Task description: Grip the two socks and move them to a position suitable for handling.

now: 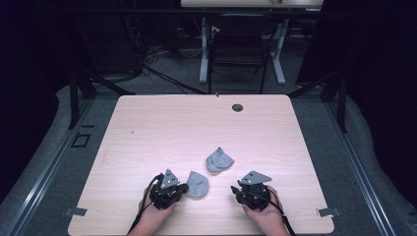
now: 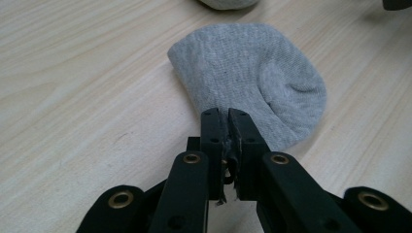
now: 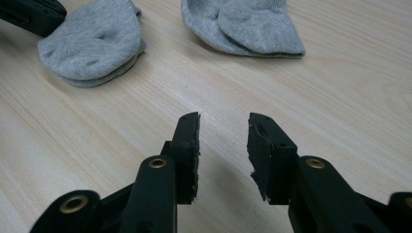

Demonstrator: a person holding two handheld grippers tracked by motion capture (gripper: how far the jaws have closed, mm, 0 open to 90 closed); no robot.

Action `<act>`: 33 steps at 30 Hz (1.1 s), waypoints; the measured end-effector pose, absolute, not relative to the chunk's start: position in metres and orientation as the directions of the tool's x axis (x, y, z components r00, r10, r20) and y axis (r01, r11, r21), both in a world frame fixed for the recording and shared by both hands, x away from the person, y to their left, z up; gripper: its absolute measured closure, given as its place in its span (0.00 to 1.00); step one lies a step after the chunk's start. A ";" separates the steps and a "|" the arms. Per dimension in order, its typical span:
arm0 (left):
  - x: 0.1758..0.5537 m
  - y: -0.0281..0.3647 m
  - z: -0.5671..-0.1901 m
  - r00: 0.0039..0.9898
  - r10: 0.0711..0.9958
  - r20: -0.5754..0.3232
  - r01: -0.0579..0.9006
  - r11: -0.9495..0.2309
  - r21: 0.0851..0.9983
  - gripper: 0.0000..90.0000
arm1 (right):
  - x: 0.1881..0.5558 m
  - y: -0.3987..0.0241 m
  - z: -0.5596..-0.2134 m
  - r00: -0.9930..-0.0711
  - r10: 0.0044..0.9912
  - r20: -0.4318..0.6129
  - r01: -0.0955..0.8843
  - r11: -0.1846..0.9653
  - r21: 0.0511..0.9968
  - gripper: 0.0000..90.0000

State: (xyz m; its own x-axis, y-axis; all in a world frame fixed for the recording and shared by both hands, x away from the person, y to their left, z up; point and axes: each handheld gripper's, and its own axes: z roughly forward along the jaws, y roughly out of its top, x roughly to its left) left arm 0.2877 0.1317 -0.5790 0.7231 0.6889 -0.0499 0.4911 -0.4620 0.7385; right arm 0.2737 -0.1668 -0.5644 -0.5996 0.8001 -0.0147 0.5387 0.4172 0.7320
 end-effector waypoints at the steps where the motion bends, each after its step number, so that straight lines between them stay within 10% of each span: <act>1: 0.286 0.131 -0.579 0.729 0.683 -0.051 0.490 -0.468 0.736 0.95 | 0.274 -0.167 -0.565 -0.600 0.800 -0.016 0.539 0.418 0.731 0.72; 33: 0.287 0.119 -0.580 0.765 0.643 -0.040 0.453 -0.493 0.743 0.94 | 0.274 -0.169 -0.564 -0.590 0.807 -0.011 0.536 0.401 0.743 0.71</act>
